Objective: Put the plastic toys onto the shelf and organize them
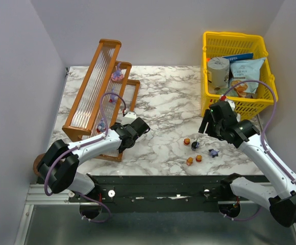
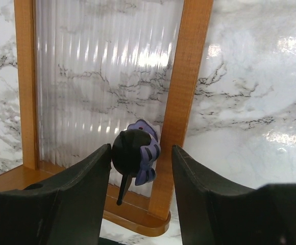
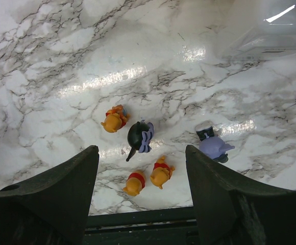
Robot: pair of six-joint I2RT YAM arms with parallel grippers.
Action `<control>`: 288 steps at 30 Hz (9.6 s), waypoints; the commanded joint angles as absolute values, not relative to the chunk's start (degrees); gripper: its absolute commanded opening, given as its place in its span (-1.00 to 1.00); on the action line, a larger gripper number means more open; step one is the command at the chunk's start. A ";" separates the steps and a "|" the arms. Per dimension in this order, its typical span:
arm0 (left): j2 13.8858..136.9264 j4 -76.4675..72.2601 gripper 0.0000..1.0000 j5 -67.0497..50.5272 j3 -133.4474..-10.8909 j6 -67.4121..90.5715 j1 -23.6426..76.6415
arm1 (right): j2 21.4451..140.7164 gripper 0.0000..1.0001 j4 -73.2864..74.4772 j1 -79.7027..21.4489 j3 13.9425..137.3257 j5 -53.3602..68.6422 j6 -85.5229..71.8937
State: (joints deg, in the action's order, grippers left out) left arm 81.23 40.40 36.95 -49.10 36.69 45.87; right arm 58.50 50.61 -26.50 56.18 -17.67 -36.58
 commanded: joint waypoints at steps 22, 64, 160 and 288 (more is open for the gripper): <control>82.79 42.19 0.32 43.95 -53.87 38.94 48.51 | 59.15 0.53 49.39 -26.10 57.74 -17.14 -36.56; 112.58 13.18 0.32 7.21 -86.92 10.54 71.54 | 45.79 0.52 64.95 -22.76 67.59 -37.70 -40.17; 91.76 19.61 -0.78 21.63 -63.20 -18.98 40.52 | 45.88 0.52 58.27 -22.76 59.59 -32.52 -39.73; 70.21 5.81 0.40 18.19 -40.51 26.11 72.94 | 72.68 0.43 35.86 -41.40 48.69 9.23 -32.70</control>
State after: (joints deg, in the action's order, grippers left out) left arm 69.23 10.92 18.76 -40.69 24.97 70.46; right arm 73.21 35.40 -40.84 50.00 8.29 -32.95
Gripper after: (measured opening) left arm 0.700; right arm 0.717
